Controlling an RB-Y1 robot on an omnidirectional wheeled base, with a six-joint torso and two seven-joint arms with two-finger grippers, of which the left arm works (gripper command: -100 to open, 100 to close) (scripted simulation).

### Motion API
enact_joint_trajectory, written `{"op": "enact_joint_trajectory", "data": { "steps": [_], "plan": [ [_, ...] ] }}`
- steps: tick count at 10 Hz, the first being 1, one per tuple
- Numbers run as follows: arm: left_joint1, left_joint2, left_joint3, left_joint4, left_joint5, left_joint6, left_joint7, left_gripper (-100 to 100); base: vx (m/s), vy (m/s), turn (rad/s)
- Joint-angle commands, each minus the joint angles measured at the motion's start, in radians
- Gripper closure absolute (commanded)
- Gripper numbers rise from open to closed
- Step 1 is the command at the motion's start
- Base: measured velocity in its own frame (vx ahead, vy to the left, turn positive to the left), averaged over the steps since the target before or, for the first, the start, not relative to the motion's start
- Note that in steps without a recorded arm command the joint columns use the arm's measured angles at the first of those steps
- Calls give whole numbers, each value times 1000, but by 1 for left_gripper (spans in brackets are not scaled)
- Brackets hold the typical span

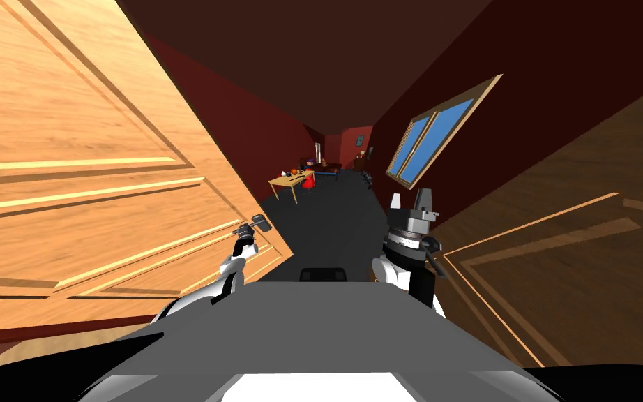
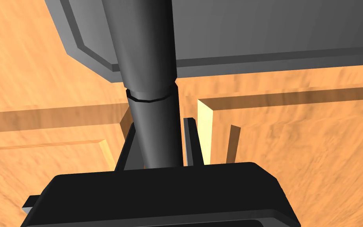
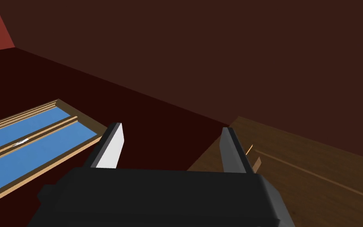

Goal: Push the door open

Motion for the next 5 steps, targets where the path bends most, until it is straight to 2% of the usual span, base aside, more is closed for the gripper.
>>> {"op": "enact_joint_trajectory", "data": {
  "steps": [1, 5],
  "plan": [
    [9, 20, 12, 7, 4, 1, 9, 100, 186, -56, 48],
    [22, 50, 26, 22, 9, -7, 29, 100, 173, -48, 41]
  ]
}}
